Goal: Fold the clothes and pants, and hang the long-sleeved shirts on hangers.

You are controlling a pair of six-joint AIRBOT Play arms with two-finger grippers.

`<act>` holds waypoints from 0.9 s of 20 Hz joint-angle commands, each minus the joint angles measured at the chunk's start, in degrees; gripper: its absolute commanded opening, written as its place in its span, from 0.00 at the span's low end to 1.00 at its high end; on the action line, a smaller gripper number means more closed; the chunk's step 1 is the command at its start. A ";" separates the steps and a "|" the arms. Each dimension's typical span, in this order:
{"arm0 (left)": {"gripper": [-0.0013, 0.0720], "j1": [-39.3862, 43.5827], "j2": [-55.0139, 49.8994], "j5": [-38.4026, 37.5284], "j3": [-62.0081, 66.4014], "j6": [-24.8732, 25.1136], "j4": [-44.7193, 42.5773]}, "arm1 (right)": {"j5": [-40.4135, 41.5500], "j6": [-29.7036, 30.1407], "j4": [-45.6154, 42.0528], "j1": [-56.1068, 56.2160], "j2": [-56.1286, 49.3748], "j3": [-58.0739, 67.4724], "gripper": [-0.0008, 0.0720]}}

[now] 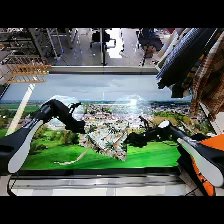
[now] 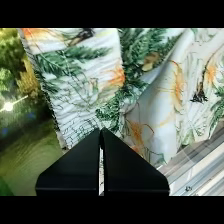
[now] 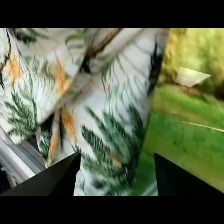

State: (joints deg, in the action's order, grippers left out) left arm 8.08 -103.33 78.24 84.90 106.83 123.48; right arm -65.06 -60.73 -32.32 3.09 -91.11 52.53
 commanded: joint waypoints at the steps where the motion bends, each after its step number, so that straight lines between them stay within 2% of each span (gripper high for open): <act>1: 0.03 0.04 -0.87 0.09 -0.02 -0.11 0.02 | 1.60 7.02 9.53 1.57 -6.88 1.68 0.75; 2: 0.03 0.04 -0.87 0.37 -0.02 -0.11 0.04 | 1.49 6.84 9.55 2.80 -8.00 3.13 0.68; 4: 0.03 0.04 -0.57 2.01 -0.02 -0.09 0.07 | 1.55 6.71 7.82 4.44 -8.52 5.44 0.16; 5: 0.03 0.02 -0.04 3.58 -0.02 0.20 0.02 | -0.17 5.42 6.82 4.31 -8.46 6.47 0.03; 7: 0.03 -0.35 2.40 7.23 -0.02 1.70 0.02 | -5.75 4.17 5.60 3.08 -6.32 7.58 0.02; 9: 0.03 -0.83 6.32 10.01 -0.02 2.99 0.02 | -8.00 1.38 2.49 0.94 0.68 7.58 0.02; 12: 0.03 -1.22 13.14 14.82 -0.02 5.14 -0.02 | -10.40 -10.16 -6.29 -6.82 16.04 9.03 0.02; 15: 0.03 -1.22 18.38 18.29 -0.02 6.56 0.02 | -18.47 -16.79 -15.50 -21.49 30.27 15.78 0.02; 18: 0.03 -0.94 21.20 18.23 -0.04 6.58 0.04 | -26.38 -16.76 -18.91 -41.92 37.07 24.72 0.02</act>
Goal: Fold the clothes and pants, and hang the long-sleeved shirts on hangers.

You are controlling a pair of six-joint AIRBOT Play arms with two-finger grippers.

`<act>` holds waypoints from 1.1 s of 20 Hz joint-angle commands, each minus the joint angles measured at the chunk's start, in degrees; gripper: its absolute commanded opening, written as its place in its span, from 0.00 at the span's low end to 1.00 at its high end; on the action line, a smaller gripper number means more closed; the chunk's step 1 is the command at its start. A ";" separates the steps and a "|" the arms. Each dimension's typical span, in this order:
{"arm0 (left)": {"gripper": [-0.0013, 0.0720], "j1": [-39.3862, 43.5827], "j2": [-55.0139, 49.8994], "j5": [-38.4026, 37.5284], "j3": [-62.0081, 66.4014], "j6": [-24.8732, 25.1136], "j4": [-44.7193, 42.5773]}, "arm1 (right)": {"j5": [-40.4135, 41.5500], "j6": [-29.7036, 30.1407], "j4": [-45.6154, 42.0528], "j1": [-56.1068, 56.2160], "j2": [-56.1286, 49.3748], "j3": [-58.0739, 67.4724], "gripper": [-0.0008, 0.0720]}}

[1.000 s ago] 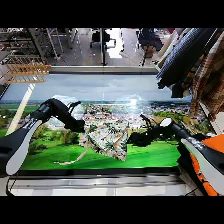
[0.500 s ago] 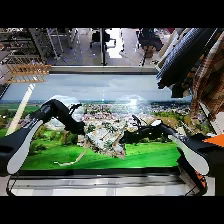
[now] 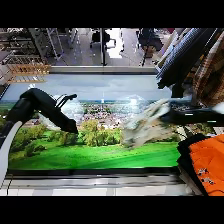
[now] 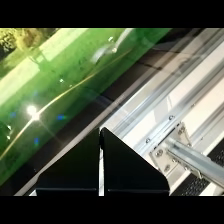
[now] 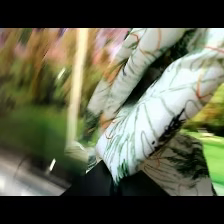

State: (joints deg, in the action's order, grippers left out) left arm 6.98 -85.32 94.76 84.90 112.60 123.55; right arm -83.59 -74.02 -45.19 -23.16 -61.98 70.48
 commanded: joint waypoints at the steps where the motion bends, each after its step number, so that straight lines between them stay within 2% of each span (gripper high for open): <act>1: 0.03 0.24 3.32 1.70 -0.04 0.81 0.15 | -8.24 -3.96 -5.55 -23.10 8.70 8.90 0.02; 3: 0.03 0.37 3.08 1.49 -0.07 1.16 0.11 | -8.46 -4.31 -2.43 -35.54 8.98 9.81 0.02; 6: 0.03 0.35 2.36 1.49 -0.11 4.61 -0.09 | -10.12 -3.80 -7.96 -46.66 9.01 9.62 0.02; 9: 0.03 0.31 0.87 1.42 -0.11 5.38 -0.11 | -9.55 -1.14 -20.00 -51.19 8.52 9.18 0.02; 11: 0.03 0.31 -0.50 0.85 -0.11 5.33 -0.09 | -10.51 0.44 -24.20 -55.28 7.63 6.51 0.02; 13: 0.03 0.31 -1.84 0.09 -0.11 5.31 -0.07 | -10.88 3.41 -28.26 -58.42 7.50 0.33 0.02; 17: 0.03 0.31 -3.76 0.24 -0.11 5.25 -0.09 | -9.44 3.39 -40.33 -60.04 5.33 -13.07 0.03; 18: 0.03 0.28 -3.87 0.24 -0.11 5.25 -0.11 | -9.35 3.06 -41.64 -60.04 3.98 -14.10 0.23; 19: 0.03 0.28 -3.85 0.55 -0.09 5.25 -0.09 | -9.94 3.06 -42.10 -60.04 2.45 -13.79 0.70; 20: 0.03 0.28 -3.82 1.38 -0.09 5.25 -0.09 | -10.14 3.06 -42.03 -60.00 1.38 -12.74 1.00; 22: 0.03 0.28 -3.82 4.11 -0.09 5.25 -0.92 | -11.58 2.97 -40.00 -60.00 0.24 -7.96 0.98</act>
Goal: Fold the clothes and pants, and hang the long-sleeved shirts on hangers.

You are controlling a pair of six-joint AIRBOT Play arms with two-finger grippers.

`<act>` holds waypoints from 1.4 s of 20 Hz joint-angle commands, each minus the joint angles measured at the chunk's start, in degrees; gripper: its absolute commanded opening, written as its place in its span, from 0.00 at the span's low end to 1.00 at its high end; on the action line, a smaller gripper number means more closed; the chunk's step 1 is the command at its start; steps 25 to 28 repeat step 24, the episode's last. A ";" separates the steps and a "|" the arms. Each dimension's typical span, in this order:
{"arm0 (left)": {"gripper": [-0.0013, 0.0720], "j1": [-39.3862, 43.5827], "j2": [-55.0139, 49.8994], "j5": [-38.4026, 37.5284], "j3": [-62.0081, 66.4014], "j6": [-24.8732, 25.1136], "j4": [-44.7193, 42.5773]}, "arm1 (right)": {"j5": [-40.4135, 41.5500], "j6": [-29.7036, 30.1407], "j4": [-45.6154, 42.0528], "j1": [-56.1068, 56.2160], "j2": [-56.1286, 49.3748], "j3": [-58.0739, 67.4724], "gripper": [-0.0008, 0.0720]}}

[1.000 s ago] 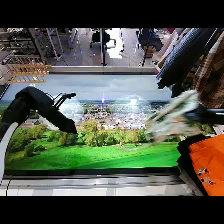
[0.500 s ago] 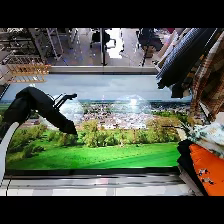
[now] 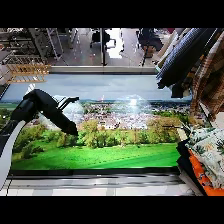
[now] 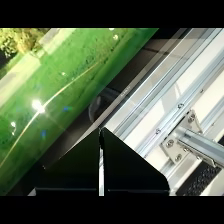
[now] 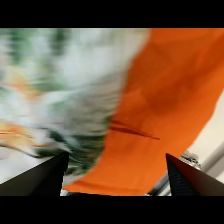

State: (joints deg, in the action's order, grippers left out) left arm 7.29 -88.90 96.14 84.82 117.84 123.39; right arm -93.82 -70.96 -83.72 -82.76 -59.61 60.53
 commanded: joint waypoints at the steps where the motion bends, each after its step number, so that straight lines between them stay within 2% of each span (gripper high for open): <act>1: 0.03 -0.02 -0.20 4.39 0.00 -0.33 -2.69 | -1.33 -0.09 1.22 -0.39 -2.19 5.18 0.98; 3: 0.03 -0.04 0.50 5.22 0.02 -3.72 -12.07 | -0.20 -0.09 13.70 -0.39 -2.19 12.66 0.97; 6: 0.03 -0.90 4.42 0.94 0.04 -12.92 -33.16 | 2.91 -0.09 41.66 3.19 -2.16 19.30 0.97; 7: 0.03 -1.86 6.58 -2.05 0.04 -15.37 -37.40 | 3.50 -0.04 47.39 6.43 -2.10 19.45 0.95; 8: 0.03 -3.26 9.31 -5.99 0.04 -17.64 -39.98 | 3.30 -0.02 48.70 11.32 -2.10 19.43 0.93; 9: 0.03 -4.87 11.87 -9.99 0.04 -19.15 -40.94 | 3.21 0.00 46.01 16.79 -2.10 19.17 0.85; 12: 0.03 -9.79 18.40 -19.61 0.04 -20.33 -40.89 | 4.13 0.11 28.59 36.87 -2.54 16.17 0.58; 14: 0.03 -11.82 21.00 -20.13 0.04 -26.27 -40.92 | 8.24 0.13 21.86 48.74 -2.60 11.34 0.54; 15: 0.03 -12.44 21.86 -20.13 0.04 -26.38 -40.92 | 12.11 0.13 20.44 53.59 -2.60 8.79 0.52; 16: 0.03 -12.76 22.27 -20.09 0.04 -26.38 -40.89 | 17.70 0.13 19.30 57.99 -2.60 6.27 0.43; 19: 0.03 -12.87 22.08 -20.13 0.04 -26.36 -40.87 | 36.26 0.13 16.61 66.16 -2.60 2.49 0.06; 20: 0.03 -12.87 21.92 -20.13 0.04 -26.36 -40.89 | 42.95 0.13 16.22 67.43 -2.51 2.54 0.03; 22: 0.03 -12.87 21.70 -20.11 0.04 -26.36 -40.89 | 54.99 0.07 16.61 68.15 -2.45 3.32 0.03; 24: 0.03 -12.87 21.64 -20.11 0.04 -26.36 -40.89 | 64.13 0.07 16.59 68.15 -2.47 3.93 0.02; 28: 0.03 -12.87 21.64 -20.11 0.04 -26.36 -40.89 | 64.13 0.07 16.59 68.15 -2.47 3.93 0.02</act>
